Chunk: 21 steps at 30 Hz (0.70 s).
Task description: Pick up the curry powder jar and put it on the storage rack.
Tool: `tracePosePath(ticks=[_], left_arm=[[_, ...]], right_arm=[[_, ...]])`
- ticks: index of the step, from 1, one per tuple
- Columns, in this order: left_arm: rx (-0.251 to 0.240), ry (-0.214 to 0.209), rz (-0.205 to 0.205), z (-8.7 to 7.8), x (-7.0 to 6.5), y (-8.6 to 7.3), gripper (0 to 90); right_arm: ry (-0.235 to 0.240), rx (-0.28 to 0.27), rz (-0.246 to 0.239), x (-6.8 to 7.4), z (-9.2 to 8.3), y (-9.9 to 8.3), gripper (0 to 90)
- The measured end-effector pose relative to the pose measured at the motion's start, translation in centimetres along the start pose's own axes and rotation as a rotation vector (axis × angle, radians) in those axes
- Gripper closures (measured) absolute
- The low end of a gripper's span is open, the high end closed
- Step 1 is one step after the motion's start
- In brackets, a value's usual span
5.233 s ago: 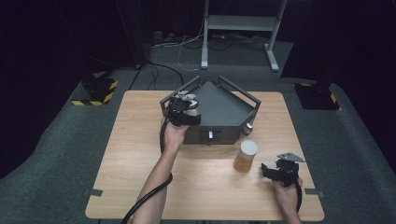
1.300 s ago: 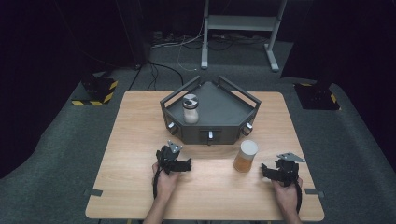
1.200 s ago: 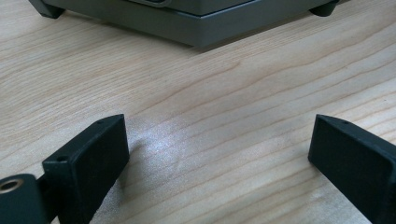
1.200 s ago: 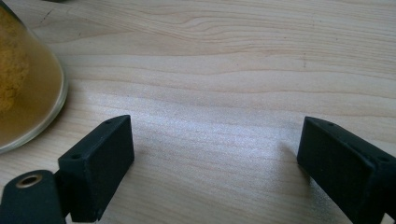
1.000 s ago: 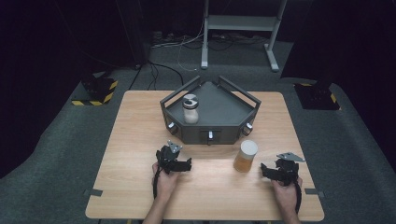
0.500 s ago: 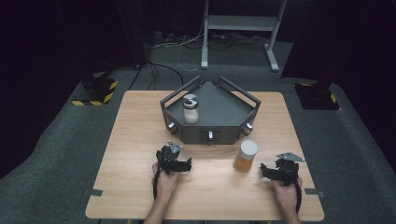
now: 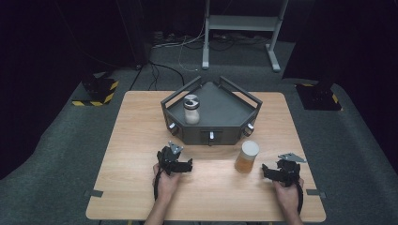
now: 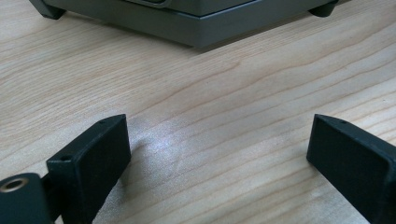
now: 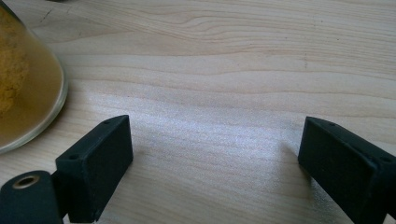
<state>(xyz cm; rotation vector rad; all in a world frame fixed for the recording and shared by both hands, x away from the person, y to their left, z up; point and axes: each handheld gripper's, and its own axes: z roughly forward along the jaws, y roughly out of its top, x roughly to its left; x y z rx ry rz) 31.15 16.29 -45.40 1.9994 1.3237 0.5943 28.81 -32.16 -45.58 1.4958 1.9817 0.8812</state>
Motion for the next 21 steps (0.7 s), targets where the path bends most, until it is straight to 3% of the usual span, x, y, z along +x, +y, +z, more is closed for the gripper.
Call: tracePosePath(ticks=[21], left_arm=[[0.0,0.001,0.001,0.01,-0.03,0.0,6.0]], right_arm=[[0.009,0.001,-0.004,-0.18,0.07,0.06,8.8]])
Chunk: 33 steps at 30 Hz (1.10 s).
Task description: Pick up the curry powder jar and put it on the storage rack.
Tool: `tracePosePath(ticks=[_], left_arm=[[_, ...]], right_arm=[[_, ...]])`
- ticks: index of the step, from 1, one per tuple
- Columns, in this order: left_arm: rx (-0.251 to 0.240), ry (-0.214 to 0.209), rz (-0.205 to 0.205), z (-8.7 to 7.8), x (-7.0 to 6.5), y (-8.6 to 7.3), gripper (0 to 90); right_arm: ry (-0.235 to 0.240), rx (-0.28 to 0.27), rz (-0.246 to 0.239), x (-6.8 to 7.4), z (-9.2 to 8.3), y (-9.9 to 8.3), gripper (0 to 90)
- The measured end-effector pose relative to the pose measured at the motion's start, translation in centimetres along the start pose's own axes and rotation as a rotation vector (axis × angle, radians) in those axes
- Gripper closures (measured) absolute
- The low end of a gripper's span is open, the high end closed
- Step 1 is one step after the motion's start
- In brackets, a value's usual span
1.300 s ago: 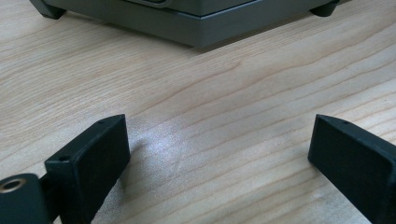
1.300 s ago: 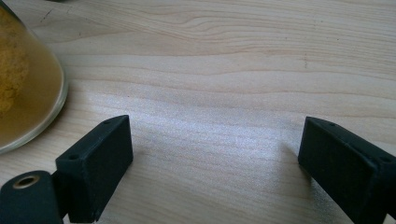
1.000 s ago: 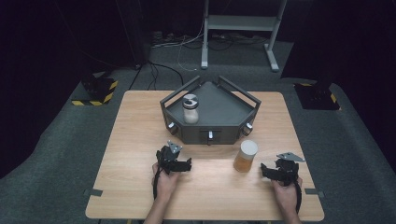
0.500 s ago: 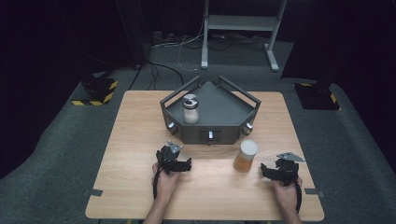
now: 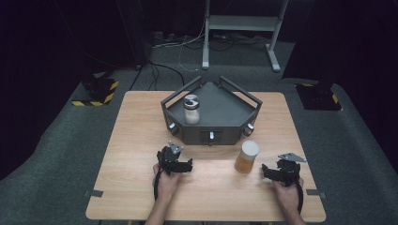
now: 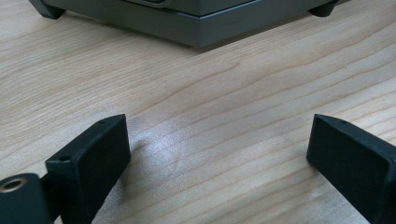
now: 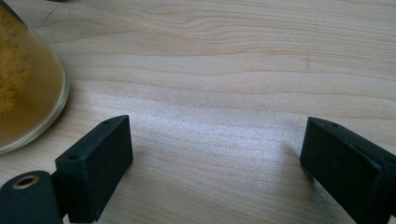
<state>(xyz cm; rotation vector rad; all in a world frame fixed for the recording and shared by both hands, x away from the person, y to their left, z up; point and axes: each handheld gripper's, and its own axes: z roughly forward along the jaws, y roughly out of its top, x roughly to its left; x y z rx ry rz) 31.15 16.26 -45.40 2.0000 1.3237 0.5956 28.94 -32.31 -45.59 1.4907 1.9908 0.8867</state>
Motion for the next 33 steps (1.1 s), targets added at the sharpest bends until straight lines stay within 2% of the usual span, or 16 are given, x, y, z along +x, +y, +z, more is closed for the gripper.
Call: tracePosePath(ticks=[8,12,33], left_arm=[[-0.001,0.002,0.001,-0.02,-0.05,-0.04,6.3],[-0.001,-0.015,0.006,0.11,0.36,0.1,6.1],[-0.003,-0.009,0.007,0.05,0.24,0.02,7.1]], right_arm=[[-0.001,-0.001,-0.004,0.0,0.05,0.02,8.4],[-0.006,0.0,-0.004,0.1,0.05,0.03,8.5],[-0.009,0.002,0.0,0.19,0.04,0.07,7.9]])
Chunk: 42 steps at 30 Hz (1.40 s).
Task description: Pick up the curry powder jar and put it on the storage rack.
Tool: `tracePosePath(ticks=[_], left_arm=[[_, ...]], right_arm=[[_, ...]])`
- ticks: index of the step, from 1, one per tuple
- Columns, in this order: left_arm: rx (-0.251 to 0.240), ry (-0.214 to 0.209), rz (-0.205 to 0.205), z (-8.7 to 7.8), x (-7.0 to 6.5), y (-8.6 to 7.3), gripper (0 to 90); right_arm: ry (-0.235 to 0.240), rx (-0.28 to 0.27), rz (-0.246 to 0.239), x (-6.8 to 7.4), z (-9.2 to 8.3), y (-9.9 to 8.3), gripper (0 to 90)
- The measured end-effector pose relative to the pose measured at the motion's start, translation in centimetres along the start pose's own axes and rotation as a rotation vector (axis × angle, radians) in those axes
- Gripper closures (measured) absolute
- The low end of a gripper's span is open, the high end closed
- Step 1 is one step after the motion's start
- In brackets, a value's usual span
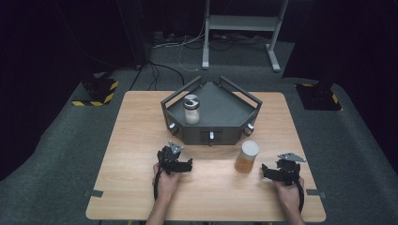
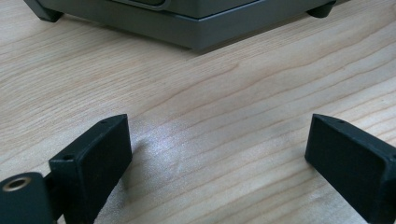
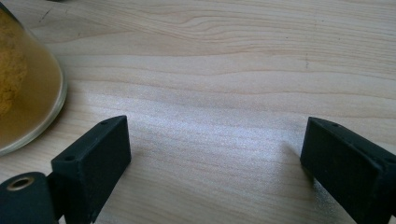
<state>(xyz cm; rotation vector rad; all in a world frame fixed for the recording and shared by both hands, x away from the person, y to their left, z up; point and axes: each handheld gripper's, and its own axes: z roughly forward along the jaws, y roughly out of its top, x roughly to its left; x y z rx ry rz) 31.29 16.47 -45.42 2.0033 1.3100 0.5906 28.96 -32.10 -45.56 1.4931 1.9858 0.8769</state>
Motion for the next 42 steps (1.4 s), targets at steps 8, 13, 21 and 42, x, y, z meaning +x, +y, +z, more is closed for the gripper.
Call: tracePosePath(ticks=[8,13,21,42], left_arm=[[0.0,0.001,0.001,0.0,0.0,0.0,7.1],[0.0,0.002,0.001,0.0,0.0,0.0,7.1],[-0.002,0.005,0.005,0.0,-0.1,0.0,7.3],[-0.001,0.002,0.003,0.0,-0.1,0.0,7.4]], right_arm=[[0.001,0.003,0.002,0.1,0.0,0.0,7.3],[0.022,0.001,-0.024,0.3,0.0,0.0,6.9],[0.052,-0.018,-0.032,0.4,-0.5,-0.2,6.7],[0.186,-0.03,-0.113,1.5,-1.3,0.0,6.8]])
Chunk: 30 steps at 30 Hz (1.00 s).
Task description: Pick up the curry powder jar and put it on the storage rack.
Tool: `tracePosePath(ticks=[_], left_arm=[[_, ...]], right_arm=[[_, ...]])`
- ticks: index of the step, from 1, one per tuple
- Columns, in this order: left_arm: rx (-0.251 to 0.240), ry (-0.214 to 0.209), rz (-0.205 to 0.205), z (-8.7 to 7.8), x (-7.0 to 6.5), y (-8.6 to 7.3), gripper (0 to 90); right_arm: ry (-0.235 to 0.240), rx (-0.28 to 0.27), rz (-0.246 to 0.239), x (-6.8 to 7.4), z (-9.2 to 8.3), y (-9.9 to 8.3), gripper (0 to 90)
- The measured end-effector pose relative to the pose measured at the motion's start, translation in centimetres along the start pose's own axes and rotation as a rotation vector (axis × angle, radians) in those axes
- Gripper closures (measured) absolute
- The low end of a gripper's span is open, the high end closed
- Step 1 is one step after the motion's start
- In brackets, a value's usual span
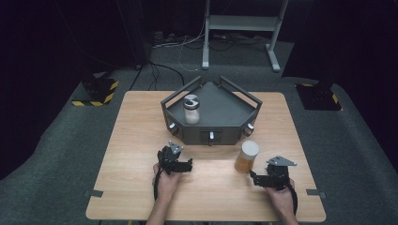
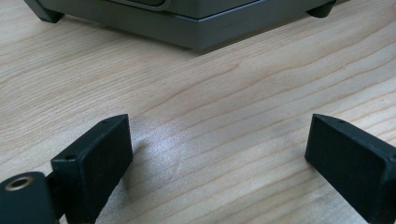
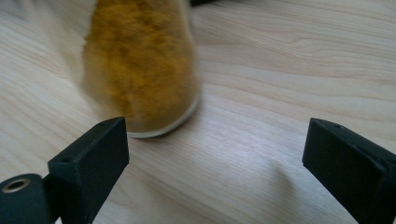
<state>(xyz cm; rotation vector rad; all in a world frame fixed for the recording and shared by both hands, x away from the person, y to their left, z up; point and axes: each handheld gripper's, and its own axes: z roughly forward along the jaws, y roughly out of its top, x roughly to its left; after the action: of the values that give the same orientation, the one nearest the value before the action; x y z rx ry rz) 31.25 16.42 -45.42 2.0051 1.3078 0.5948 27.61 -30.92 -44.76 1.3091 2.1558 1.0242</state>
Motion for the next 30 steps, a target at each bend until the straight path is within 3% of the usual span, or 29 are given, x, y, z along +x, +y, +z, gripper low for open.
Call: tracePosePath(ticks=[17,30], left_arm=[[0.0,0.0,0.0,0.0,0.0,0.0,7.3],[0.0,0.0,0.0,0.0,0.0,0.0,7.3]], right_arm=[[0.083,-0.046,-0.031,0.7,0.4,1.6,7.6],[0.097,-0.103,-0.046,1.6,0.8,3.5,14.9]])
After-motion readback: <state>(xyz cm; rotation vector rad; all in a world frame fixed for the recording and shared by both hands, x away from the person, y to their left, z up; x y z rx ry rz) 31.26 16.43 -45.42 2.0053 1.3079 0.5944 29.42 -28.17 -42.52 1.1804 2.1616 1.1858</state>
